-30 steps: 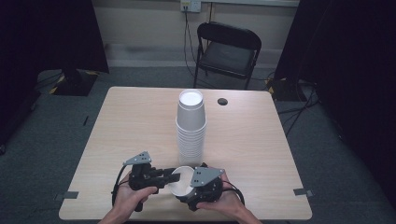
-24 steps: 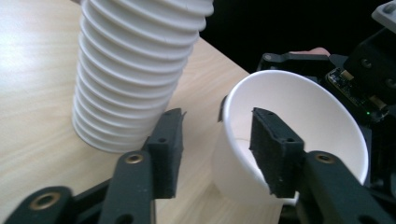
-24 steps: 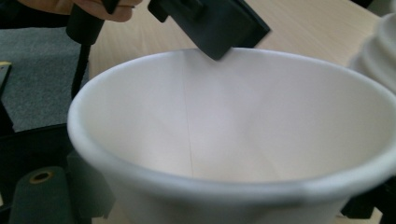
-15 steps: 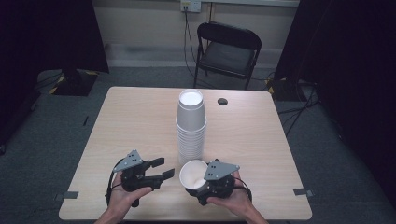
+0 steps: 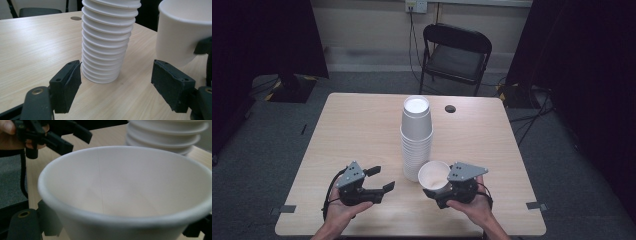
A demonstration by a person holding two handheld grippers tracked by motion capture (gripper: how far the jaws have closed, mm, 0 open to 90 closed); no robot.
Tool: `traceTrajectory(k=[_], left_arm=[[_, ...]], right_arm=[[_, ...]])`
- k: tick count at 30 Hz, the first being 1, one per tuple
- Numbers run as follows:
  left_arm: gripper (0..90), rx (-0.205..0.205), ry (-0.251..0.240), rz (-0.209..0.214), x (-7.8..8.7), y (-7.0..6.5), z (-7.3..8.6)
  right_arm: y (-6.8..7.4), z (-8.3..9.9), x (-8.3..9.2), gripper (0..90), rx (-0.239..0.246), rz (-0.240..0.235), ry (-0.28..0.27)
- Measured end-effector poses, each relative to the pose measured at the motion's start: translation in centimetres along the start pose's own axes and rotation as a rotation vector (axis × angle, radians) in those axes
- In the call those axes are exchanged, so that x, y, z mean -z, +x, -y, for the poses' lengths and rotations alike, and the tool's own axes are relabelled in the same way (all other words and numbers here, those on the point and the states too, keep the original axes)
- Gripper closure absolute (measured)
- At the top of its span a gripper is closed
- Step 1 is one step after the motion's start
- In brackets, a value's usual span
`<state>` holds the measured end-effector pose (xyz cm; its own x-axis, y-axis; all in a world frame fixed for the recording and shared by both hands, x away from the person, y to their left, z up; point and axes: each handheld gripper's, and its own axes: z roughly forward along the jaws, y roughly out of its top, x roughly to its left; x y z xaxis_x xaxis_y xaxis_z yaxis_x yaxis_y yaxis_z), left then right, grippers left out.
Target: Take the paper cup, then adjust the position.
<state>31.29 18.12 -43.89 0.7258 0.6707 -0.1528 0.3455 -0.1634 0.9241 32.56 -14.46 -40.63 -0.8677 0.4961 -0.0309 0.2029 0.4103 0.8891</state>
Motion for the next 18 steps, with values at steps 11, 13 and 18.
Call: traceTrajectory(k=[11, 13, 18], left_arm=[[19.7, 0.007, 0.011, -0.032, 0.0, 0.6, 0.2], [19.7, 0.013, 0.012, -0.045, 0.1, 0.6, 0.2], [19.8, 0.013, 0.018, -0.064, 0.1, 0.7, 0.0]], right_arm=[[-3.8, 0.2, 2.4, 14.6, -0.104, 0.142, -0.056], [-4.3, 0.3, 2.5, 14.6, -0.121, 0.165, -0.055], [-5.7, 0.3, 2.5, 14.7, -0.159, 0.212, -0.06]])
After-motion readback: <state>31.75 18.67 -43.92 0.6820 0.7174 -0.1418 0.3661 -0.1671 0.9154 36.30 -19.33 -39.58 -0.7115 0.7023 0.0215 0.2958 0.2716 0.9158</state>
